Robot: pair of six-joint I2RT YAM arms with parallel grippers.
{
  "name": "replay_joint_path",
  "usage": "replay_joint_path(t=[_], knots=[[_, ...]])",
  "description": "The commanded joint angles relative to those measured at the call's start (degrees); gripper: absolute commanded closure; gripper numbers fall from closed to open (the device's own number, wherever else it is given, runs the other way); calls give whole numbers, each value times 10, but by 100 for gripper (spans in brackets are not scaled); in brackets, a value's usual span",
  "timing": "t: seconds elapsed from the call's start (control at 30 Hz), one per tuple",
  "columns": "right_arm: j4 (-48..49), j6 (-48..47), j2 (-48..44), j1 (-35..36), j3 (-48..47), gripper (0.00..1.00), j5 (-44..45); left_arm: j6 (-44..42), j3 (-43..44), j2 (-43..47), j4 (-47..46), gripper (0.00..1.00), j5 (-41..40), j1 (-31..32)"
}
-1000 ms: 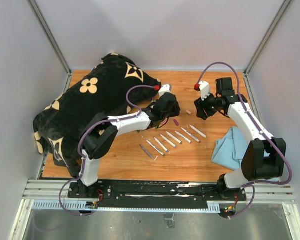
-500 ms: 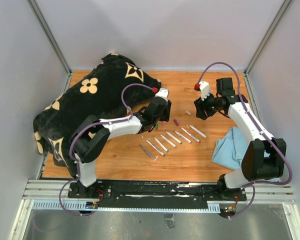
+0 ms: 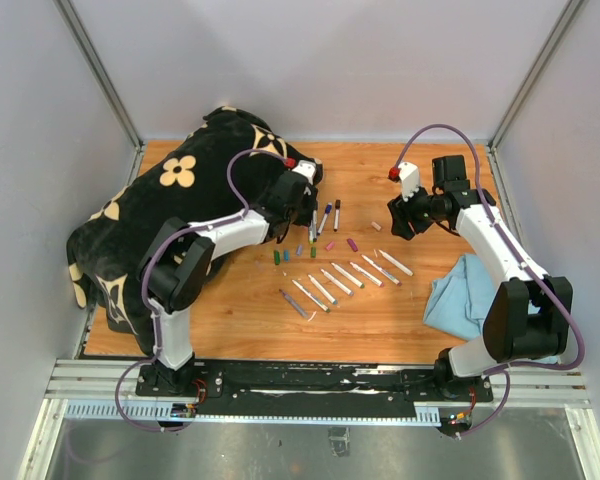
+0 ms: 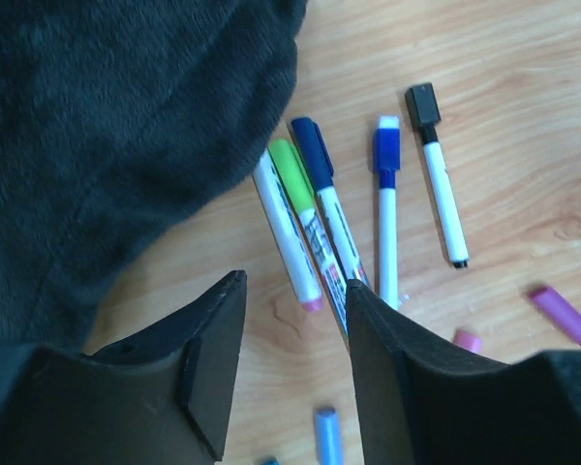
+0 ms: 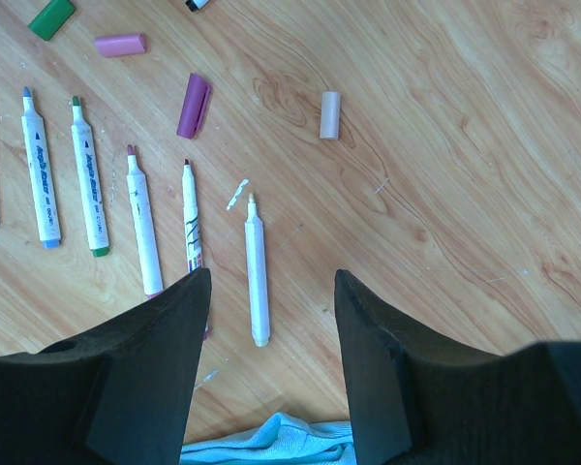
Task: Open the pen caps
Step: Place the pen cap at the center of the board, then pick up the pen from the center of the board.
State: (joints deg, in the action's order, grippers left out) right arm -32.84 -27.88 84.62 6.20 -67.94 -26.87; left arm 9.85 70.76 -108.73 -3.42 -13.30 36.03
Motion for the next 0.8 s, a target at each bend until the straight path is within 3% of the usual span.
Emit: replay_joint_path(t=[0.0, 0.33, 0.77], knots=[[1, 5, -6, -8, 8, 45, -11, -26, 53, -41, 51, 52, 8, -16], [1, 6, -4, -9, 9, 45, -11, -31, 137, -109, 93, 59, 31, -29], [1, 6, -2, -8, 9, 45, -13, -20, 166, -151, 116, 66, 40, -38]])
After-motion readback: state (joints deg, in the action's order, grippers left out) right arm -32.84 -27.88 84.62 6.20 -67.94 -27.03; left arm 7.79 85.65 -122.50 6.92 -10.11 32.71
